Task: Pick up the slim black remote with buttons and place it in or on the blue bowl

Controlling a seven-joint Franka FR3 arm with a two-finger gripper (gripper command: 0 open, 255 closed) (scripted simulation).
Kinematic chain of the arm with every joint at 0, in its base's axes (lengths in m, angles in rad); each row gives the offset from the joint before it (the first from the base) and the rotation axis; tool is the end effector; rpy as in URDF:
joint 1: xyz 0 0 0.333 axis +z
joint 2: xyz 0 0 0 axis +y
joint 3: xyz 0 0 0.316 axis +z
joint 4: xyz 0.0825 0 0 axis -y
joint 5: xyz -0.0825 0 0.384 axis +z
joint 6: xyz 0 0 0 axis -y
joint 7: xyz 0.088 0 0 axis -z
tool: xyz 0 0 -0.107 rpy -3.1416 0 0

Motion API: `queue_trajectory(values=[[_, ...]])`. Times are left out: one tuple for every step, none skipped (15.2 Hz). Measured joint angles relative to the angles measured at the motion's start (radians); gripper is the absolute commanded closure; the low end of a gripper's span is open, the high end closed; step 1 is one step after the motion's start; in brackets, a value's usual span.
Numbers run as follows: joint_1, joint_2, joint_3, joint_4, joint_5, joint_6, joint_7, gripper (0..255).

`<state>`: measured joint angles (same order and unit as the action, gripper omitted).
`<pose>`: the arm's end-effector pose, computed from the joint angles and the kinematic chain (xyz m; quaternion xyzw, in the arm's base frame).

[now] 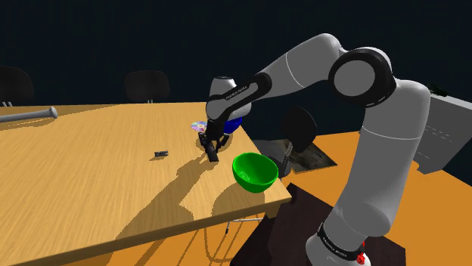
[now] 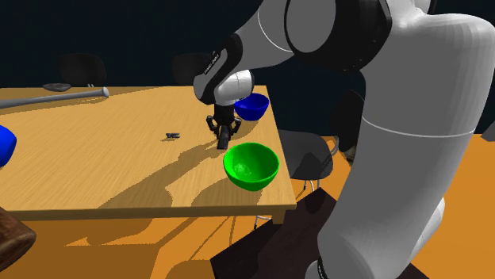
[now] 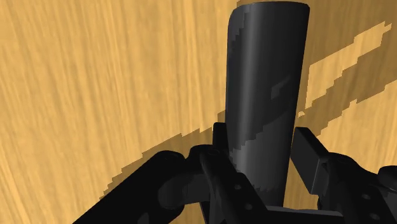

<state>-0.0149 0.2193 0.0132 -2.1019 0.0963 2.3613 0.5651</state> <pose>0.5787 0.0001 0.3186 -0.9493 0.3116 -0.0092 0.0401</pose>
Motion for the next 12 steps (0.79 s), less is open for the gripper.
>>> queue_trajectory(values=[[0.001, -0.003, 0.001, 0.002, 0.0, -0.006, 0.001, 255], [0.001, -0.008, 0.001, 0.003, 0.0, -0.014, 0.001, 255], [0.002, -0.015, 0.001, 0.006, -0.001, -0.024, 0.003, 255], [0.002, -0.023, 0.001, 0.011, -0.002, -0.037, 0.004, 255], [0.002, -0.032, 0.001, 0.013, -0.002, -0.047, 0.005, 255], [0.001, -0.036, 0.001, 0.021, -0.003, -0.06, 0.006, 255], [0.002, -0.044, 0.001, 0.025, -0.004, -0.071, 0.008, 255], [0.002, -0.052, 0.0, 0.031, -0.005, -0.085, 0.008, 255], [0.002, -0.058, 0.0, 0.036, -0.006, -0.096, 0.01, 255], [0.002, -0.066, 0.0, 0.04, -0.006, -0.109, 0.011, 255], [0.002, -0.074, 0.0, 0.045, -0.007, -0.122, 0.012, 255], [0.002, -0.078, 0.0, 0.054, -0.008, -0.134, 0.013, 255]])
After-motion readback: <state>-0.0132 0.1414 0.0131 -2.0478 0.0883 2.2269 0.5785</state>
